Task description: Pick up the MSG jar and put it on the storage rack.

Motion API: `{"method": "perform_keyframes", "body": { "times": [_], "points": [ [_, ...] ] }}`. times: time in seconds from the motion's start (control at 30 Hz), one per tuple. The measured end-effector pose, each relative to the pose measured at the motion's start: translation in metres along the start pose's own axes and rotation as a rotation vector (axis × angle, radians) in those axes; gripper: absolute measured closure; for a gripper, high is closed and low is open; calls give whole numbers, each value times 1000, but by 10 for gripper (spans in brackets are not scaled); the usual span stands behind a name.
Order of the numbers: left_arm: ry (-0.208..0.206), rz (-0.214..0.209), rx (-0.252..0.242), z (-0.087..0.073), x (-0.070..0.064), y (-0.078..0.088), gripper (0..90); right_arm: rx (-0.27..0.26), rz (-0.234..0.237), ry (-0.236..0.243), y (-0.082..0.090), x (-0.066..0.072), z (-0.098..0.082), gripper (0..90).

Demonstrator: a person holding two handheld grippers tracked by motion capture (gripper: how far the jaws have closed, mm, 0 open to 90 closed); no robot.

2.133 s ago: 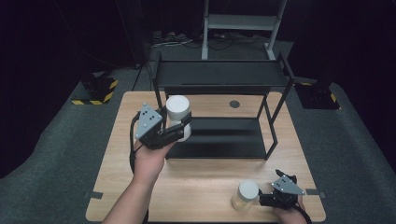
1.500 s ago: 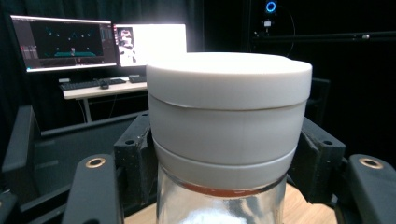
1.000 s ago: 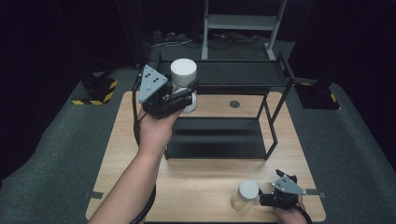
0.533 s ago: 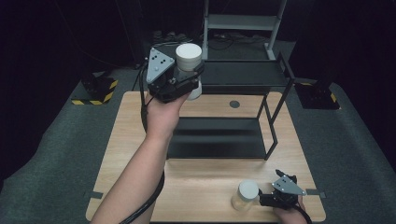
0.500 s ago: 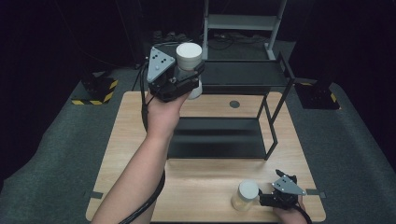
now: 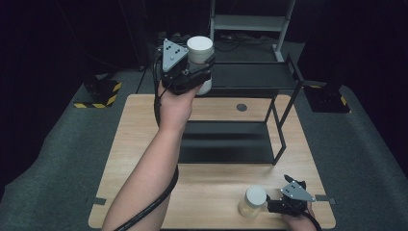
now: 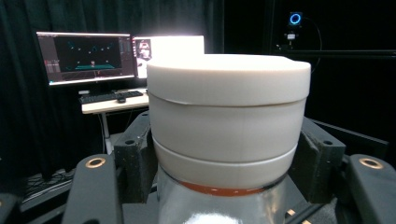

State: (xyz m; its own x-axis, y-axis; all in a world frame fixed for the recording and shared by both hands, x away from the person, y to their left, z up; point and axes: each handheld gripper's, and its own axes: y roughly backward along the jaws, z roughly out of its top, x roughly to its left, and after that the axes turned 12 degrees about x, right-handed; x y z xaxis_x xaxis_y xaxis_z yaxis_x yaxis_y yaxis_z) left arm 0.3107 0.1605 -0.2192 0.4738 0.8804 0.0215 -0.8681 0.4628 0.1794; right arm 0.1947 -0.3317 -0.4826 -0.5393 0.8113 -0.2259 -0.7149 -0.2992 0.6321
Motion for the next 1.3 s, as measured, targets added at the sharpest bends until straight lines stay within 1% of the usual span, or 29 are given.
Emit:
{"method": "perform_keyframes", "body": {
  "times": [0.1,0.23,0.33,0.6,0.77,0.97,1.13,1.2,1.3],
  "points": [
    [0,11,5,2,0,-6,347,0,0,0,0,0,0,0],
    [10,27,12,5,-1,-14,347,-1,-2,2,0,0,0,0],
    [11,33,10,6,-1,-19,347,-1,1,-5,0,0,0,0],
    [10,58,15,9,-2,-30,347,7,-4,19,0,2,1,0],
    [15,65,23,8,-2,-37,347,2,-1,10,0,1,0,0],
    [29,73,26,4,0,-41,347,-1,0,9,0,0,0,0],
    [33,74,26,2,0,-43,347,-3,0,7,0,0,-1,0],
    [26,77,30,1,0,-43,347,-2,0,8,0,0,0,0],
    [25,76,24,-1,0,-44,347,-3,0,8,0,0,0,0]
  ]
}}
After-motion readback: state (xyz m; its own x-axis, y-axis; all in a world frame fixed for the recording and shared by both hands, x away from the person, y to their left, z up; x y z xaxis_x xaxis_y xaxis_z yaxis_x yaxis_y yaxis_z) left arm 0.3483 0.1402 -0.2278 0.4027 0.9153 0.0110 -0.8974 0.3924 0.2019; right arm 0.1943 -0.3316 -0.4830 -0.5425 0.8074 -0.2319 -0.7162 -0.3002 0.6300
